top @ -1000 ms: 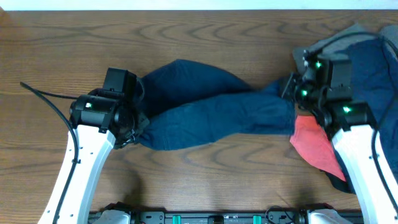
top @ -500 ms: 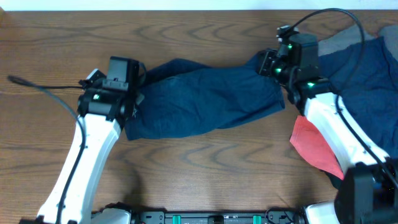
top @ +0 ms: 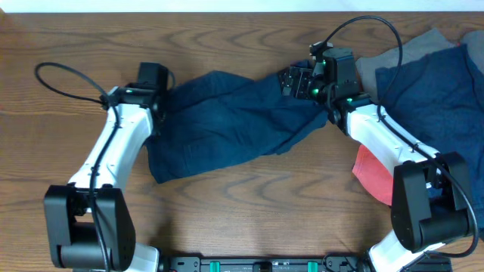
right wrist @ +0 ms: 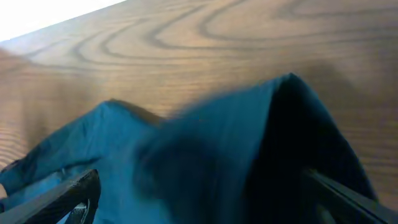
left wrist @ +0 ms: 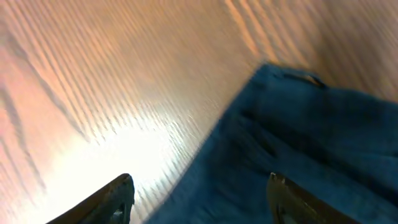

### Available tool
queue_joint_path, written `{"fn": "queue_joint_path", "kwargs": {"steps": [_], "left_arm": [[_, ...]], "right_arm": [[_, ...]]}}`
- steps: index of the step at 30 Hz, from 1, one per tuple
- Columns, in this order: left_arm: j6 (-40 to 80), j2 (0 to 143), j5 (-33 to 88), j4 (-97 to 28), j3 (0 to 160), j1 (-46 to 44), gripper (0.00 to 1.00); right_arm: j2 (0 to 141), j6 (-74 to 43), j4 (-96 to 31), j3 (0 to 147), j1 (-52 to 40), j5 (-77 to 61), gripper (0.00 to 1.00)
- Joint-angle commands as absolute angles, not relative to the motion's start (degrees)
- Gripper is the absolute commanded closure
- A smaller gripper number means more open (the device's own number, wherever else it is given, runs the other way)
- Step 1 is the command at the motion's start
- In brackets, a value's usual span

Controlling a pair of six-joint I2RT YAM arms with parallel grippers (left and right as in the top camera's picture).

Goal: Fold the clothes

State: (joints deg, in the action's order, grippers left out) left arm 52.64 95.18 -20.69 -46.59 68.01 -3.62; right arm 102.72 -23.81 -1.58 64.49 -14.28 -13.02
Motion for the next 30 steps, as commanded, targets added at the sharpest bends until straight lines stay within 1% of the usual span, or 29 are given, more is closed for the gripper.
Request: {"fn": "queue_joint_path", "kwargs": {"steps": [1,4,8,10,12,15,16,17,18,22,25,30], "left_arm": [[44.66,91.98,-14.35,-47.03,71.35,-0.30,0.30],[42.19,88.55,-7.16,-46.85,72.20,0.95,0.30],[38.74,85.14,2.17,-47.64,72.18,0.27,0.30],[36.14,84.95,6.55,-48.82,72.18,-0.91,0.31],[34.87,85.32,7.07,-49.98,71.88,-2.33,0.31],[32.21,86.35,6.85,-50.24,70.28,-4.64,0.31],[32.10,86.67,6.85,-50.26,69.71,-5.13,0.31],[32.12,87.02,6.87,-50.24,69.08,-5.54,0.31],[32.12,87.39,6.87,-50.24,68.51,-5.85,0.31],[32.14,89.58,6.90,-50.50,67.35,-6.35,0.31],[32.16,90.96,6.92,-50.72,67.29,-6.35,0.31],[32.14,92.82,6.90,-50.48,67.29,-6.35,0.30]], "right_arm": [[98.35,-22.26,-3.16,65.58,-10.55,-12.49,0.01],[94.02,-22.20,-8.43,65.58,-6.70,-13.89,0.01],[89.45,-21.98,-21.10,65.58,-2.17,-15.94,0.01],[88.64,-22.00,-29.45,65.58,-0.30,-15.90,0.01],[88.95,-22.06,-36.27,65.34,1.26,-16.08,0.02],[90.28,-22.11,-42.81,63.40,2.37,-17.43,0.15],[90.80,-22.28,-43.86,62.65,2.44,-17.41,0.22],[91.31,-22.24,-44.34,61.82,2.39,-17.45,0.24],[91.83,-22.02,-44.40,60.95,2.26,-17.52,0.24],[93.10,-10.66,-41.87,56.45,0.05,-19.81,0.21],[93.21,-10.44,-40.42,53.45,-1.63,-17.26,0.18],[93.23,-10.41,-30.39,47.70,-4.78,-16.69,0.13]]}}
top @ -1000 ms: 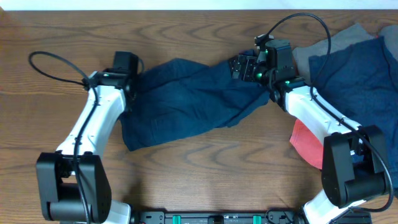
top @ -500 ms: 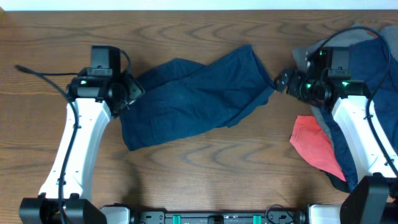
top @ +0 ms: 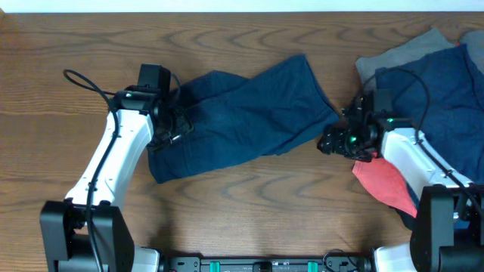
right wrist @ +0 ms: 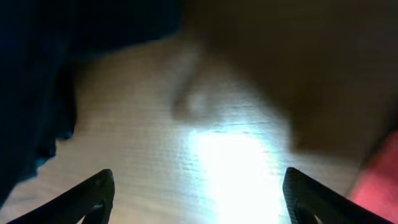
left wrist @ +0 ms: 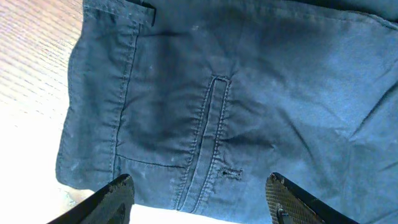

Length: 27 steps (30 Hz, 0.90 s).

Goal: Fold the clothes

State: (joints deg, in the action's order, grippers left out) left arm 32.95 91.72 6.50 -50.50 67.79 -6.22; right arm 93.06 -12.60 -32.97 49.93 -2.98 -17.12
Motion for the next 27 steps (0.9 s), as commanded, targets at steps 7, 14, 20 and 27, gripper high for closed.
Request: {"fn": "queue_joint_path", "kwargs": {"steps": [7,14,20,27], "left_arm": [[32.14,97.32,6.90,-50.26,67.18,-7.11,0.30],[32.14,104.05,6.90,-50.04,67.18,-9.34,0.31],[32.14,107.42,6.90,-49.60,67.18,-9.85,0.31],[32.14,107.59,6.87,-49.39,67.18,-9.85,0.31]], "right_arm": [[93.23,-10.63,-18.28,43.42,-9.61,-7.75,0.14],[93.41,-10.81,-7.03,41.01,-13.85,1.08,0.19],[95.33,-12.82,1.19,41.01,-14.31,4.69,0.18],[102.35,-12.82,11.68,41.01,-14.33,3.16,0.19]]}}
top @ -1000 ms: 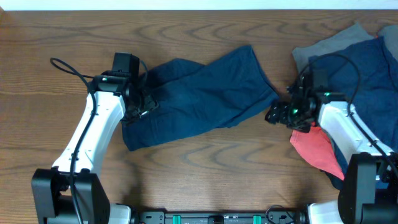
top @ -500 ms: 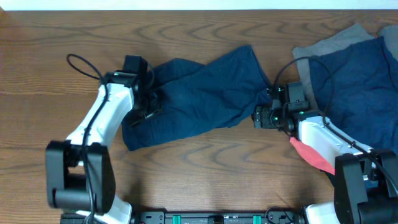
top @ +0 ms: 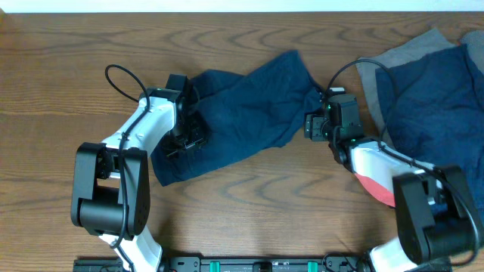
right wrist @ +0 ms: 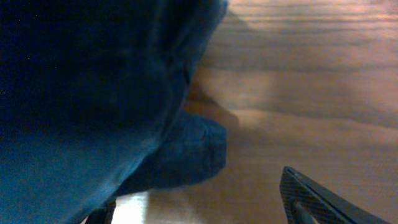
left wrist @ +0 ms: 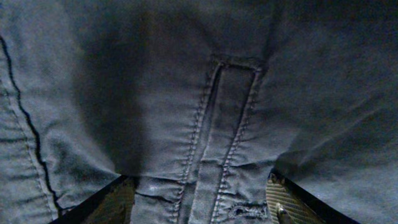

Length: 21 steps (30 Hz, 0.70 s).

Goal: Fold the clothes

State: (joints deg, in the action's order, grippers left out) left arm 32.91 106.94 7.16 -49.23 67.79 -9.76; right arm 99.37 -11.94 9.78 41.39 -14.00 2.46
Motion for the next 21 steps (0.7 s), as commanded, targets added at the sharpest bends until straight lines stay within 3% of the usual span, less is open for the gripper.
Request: {"fn": "queue_joint_path", "kwargs": {"steps": [1,3,5,7,9,10,15,21], "left_arm": [[32.14,107.59,6.87,-49.39,67.18,-9.85,0.31],[32.12,107.59,6.87,-49.39,67.18,-9.85,0.31],[32.14,107.59,6.85,-49.39,67.18,-9.85,0.31],[32.12,107.59,6.85,-49.39,67.18,-9.85,0.31],[32.12,107.59,6.85,-49.41,67.18,-9.85,0.31],[32.10,107.59,6.85,-49.45,67.16,-9.85,0.31],[32.10,107.59,6.85,-49.36,66.48,-9.85,0.31],[32.10,107.59,6.83,-47.88,64.23,-9.85,0.31]], "right_arm": [[103.26,-12.82,12.99,41.01,-14.33,3.14,0.20],[104.92,-12.80,15.73,41.04,-14.33,3.16,0.25],[105.91,-12.67,18.50,41.04,-14.20,3.22,0.41],[106.02,-11.18,21.19,41.04,-13.98,3.22,0.62],[105.82,-9.02,24.77,41.04,-13.58,3.22,0.94],[105.51,-7.88,26.65,41.06,-13.34,3.40,0.99],[100.38,-7.07,28.18,41.28,-11.44,10.33,0.99],[88.16,1.80,26.89,41.30,-8.80,10.57,0.99]]}}
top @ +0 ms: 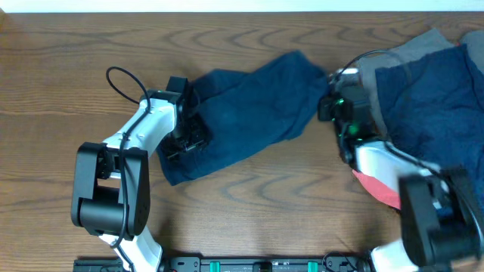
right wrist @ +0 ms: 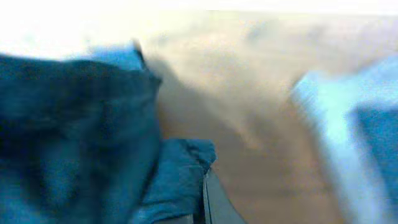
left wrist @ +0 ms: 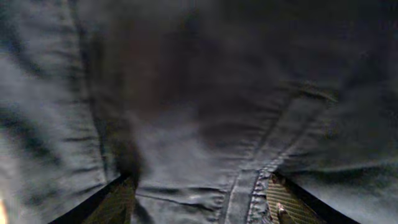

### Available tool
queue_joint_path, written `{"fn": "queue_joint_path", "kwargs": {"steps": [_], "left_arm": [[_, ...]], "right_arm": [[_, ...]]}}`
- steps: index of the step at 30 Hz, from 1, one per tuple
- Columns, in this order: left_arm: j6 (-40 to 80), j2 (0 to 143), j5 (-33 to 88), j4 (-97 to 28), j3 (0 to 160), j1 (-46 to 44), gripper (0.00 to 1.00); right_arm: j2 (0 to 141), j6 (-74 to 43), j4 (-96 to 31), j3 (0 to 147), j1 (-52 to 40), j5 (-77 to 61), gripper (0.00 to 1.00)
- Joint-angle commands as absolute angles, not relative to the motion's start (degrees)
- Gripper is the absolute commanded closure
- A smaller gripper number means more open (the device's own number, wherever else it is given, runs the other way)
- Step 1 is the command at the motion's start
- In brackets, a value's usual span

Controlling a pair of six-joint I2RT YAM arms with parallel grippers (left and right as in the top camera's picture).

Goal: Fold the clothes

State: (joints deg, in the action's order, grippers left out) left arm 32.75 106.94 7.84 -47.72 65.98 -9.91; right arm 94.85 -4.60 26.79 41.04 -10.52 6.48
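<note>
Dark blue shorts (top: 249,98) lie spread slantwise across the middle of the wooden table (top: 249,211). My left gripper (top: 185,142) presses down on their left part. In the left wrist view its fingers (left wrist: 118,199) stand wide apart with the flat fabric (left wrist: 199,93) between them, so the left gripper (left wrist: 202,202) is open. My right gripper (top: 327,106) is at the shorts' right edge. The right wrist view is blurred, but there the right gripper (right wrist: 200,190) is shut on a fold of the blue cloth (right wrist: 81,137).
A pile of clothes lies at the right: a grey piece (top: 423,45), a large blue one (top: 439,98) and a red cloth (top: 378,185) beside my right arm. The left arm's cable loop (top: 125,75) hangs over the wood at the left.
My right gripper was open at the shorts' right edge and is now shut on it, a little farther back and right. The shorts' right end has shifted with it. The left gripper still presses down.
First my grippers were at the two ends of the shorts. Then the left one hung open over the waist part and the right one was open over bare wood. Then the left pressed onto the cloth and the right stood open at the edge, where it now grips.
</note>
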Motion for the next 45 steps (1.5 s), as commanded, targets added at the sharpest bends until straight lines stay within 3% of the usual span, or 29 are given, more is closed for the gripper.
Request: {"fn": "queue_joint_path", "kwargs": {"steps": [1,3,10,15,18,22,23,26,28,32,34,40,42,43,44,45], "left_arm": [[32.12,107.59,6.83,-47.83,63.94,-9.85,0.31],[32.12,107.59,6.85,-47.86,63.86,-9.85,0.31],[32.10,107.59,6.85,-47.62,63.86,-9.85,0.31],[31.90,107.59,6.83,-47.62,63.86,-9.85,0.31],[31.88,107.59,6.83,-47.64,63.86,-9.85,0.31],[31.88,107.59,6.85,-47.64,63.86,-9.85,0.31],[31.88,107.59,6.85,-47.62,63.86,-9.85,0.31],[31.86,107.59,6.87,-47.68,63.86,-9.85,0.31],[31.44,107.59,6.85,-47.70,63.86,-9.85,0.31],[30.11,107.59,6.87,-49.01,63.86,-9.82,0.31],[26.98,107.31,6.90,-49.28,64.14,-9.69,0.36],[22.90,100.88,6.52,-52.36,66.59,-7.75,0.36],[22.90,97.62,4.64,-52.69,66.59,-6.68,0.29],[22.94,95.83,3.14,-52.69,66.59,-5.96,0.21],[22.94,94.39,2.02,-52.64,66.59,-5.28,0.06],[22.94,92.88,1.48,-52.49,66.57,-4.34,0.02]], "right_arm": [[86.83,3.07,26.70,41.30,-8.78,10.57,0.99],[83.77,5.58,25.04,41.30,-8.80,10.55,0.97],[81.45,8.40,6.79,41.30,-8.78,15.84,0.63],[81.34,0.99,-4.38,41.30,-8.58,25.15,0.51],[80.58,-3.05,-11.31,41.30,-8.62,18.20,0.53],[80.29,-18.70,-20.14,41.28,-7.62,1.96,0.76],[80.55,-21.23,-21.15,41.28,-7.16,-0.86,0.76],[80.99,-23.79,-22.76,41.28,-5.96,-3.46,0.48],[80.99,-23.99,-22.76,41.28,-5.30,-3.99,0.39],[81.01,-23.86,-23.92,41.28,-4.47,-11.38,0.36],[81.01,-22.39,-24.16,41.28,-4.49,-14.94,0.35],[81.01,-19.42,-25.93,41.28,-4.51,-15.86,0.30],[81.01,-19.20,-26.65,41.28,-4.51,-15.81,0.29],[81.01,-19.18,-26.83,41.28,-4.51,-15.70,0.28],[81.01,-19.16,-26.87,41.28,-4.51,-15.66,0.28],[81.01,-19.18,-26.87,41.28,-4.51,-15.66,0.28]]}}
